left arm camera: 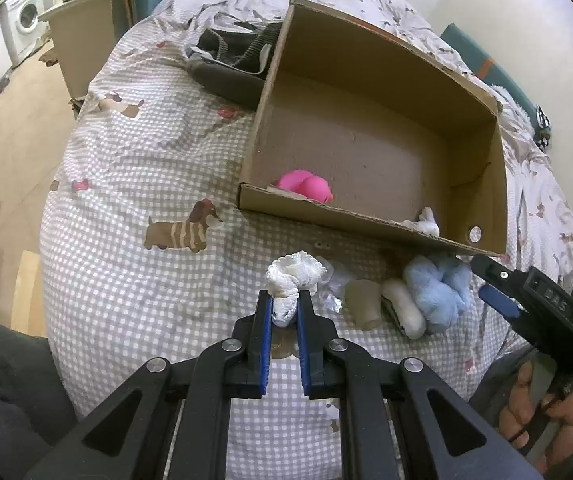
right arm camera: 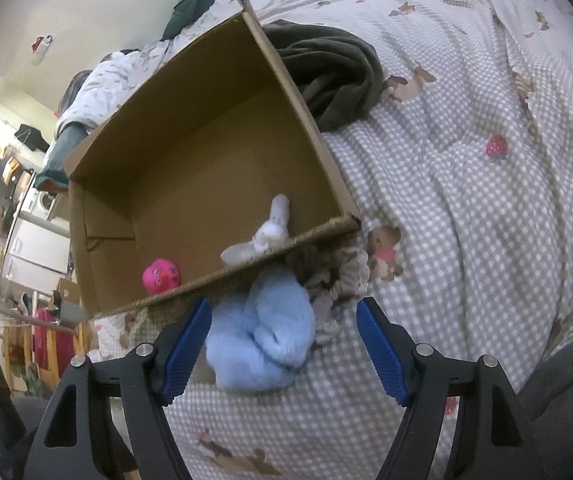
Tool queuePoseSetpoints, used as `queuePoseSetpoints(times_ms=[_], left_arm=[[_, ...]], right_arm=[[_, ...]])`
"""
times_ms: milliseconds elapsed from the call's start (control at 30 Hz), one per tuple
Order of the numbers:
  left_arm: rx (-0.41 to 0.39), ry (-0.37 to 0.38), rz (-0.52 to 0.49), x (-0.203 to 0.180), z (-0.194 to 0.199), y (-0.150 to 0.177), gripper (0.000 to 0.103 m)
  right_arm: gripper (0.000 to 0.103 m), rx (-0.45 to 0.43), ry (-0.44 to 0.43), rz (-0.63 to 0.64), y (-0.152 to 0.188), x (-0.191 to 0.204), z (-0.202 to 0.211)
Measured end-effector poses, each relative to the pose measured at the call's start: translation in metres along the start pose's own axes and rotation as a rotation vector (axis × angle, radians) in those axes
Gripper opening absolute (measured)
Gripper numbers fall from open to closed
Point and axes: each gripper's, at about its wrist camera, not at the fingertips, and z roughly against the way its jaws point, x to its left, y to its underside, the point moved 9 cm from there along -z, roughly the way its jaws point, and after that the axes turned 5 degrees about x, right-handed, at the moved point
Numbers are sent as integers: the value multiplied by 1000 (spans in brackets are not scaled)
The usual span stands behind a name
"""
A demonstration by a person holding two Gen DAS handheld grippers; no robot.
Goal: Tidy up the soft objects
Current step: 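Grasp the white lace scrunchie with the left gripper while the right grasps the blue plush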
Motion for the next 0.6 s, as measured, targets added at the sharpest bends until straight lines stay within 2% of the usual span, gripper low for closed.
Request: queuePoseSetpoints(times_ms=[33,100,133,167,267,300,600], left_arm=[[1,0,2,0,-1,0,11],[2,3,9,0,-2,-1,11],[2,4,12,0,-2,-1,11],[2,5,14,0,-2,-2,11],[5,5,10,-1,-4,-2,11],[7,5,8,-1,-5,-1,11],[-18,-22,38,11,0,-3,11]], right_arm=[[66,8,1,9,-1,2,-3],[48,38,-7,24,0,5,-10],[46,53,-10,28,2,6,-13],[38,61,-5,33,4,7,-16],[14,65,62,91,8,8,-18],[9,59,70,105,8,9,-17],[7,-41,8,255,21,44,23]])
